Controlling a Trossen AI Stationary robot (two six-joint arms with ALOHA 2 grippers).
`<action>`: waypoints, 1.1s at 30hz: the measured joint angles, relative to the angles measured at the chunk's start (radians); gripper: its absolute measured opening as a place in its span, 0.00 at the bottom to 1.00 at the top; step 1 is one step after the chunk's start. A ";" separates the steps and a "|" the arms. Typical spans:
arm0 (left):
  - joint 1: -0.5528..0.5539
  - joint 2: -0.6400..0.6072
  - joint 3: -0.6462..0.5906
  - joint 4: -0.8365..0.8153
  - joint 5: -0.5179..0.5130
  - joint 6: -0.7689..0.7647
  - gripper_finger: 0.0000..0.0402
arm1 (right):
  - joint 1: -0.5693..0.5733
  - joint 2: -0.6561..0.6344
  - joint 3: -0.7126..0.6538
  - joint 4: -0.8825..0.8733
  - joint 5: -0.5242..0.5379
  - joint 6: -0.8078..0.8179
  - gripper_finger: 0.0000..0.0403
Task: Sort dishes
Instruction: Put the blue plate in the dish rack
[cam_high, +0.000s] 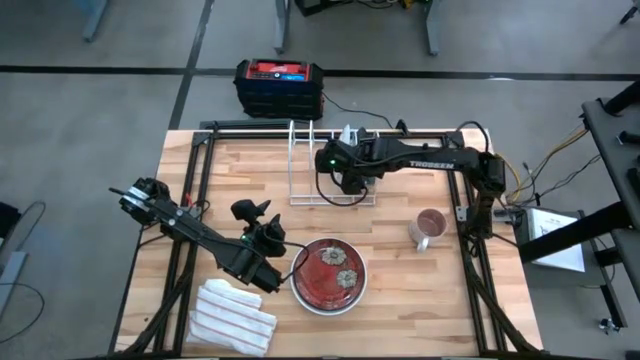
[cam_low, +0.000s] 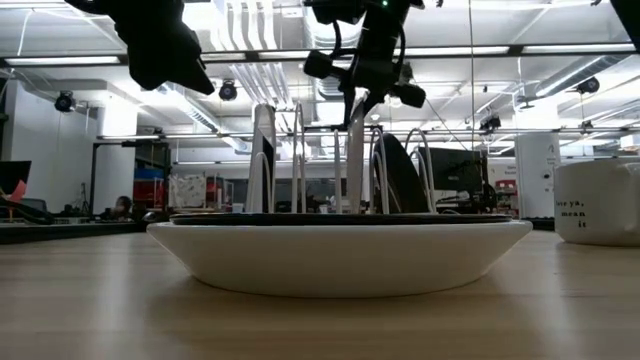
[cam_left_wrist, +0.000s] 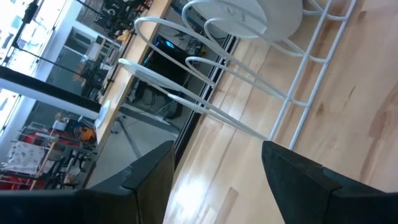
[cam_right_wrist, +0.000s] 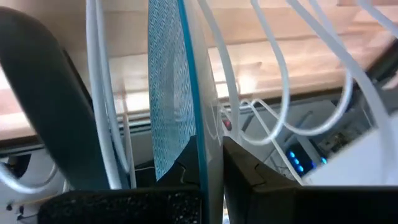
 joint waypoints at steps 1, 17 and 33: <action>0.000 0.000 0.000 0.000 0.001 -0.001 0.58 | -0.001 0.005 0.000 0.000 -0.001 0.000 0.04; 0.001 0.000 0.000 0.000 0.009 -0.015 0.58 | -0.003 0.020 -0.011 0.014 -0.001 0.000 0.04; 0.000 -0.001 0.000 -0.003 0.054 -0.028 0.58 | -0.003 0.020 -0.038 0.018 -0.006 0.001 0.05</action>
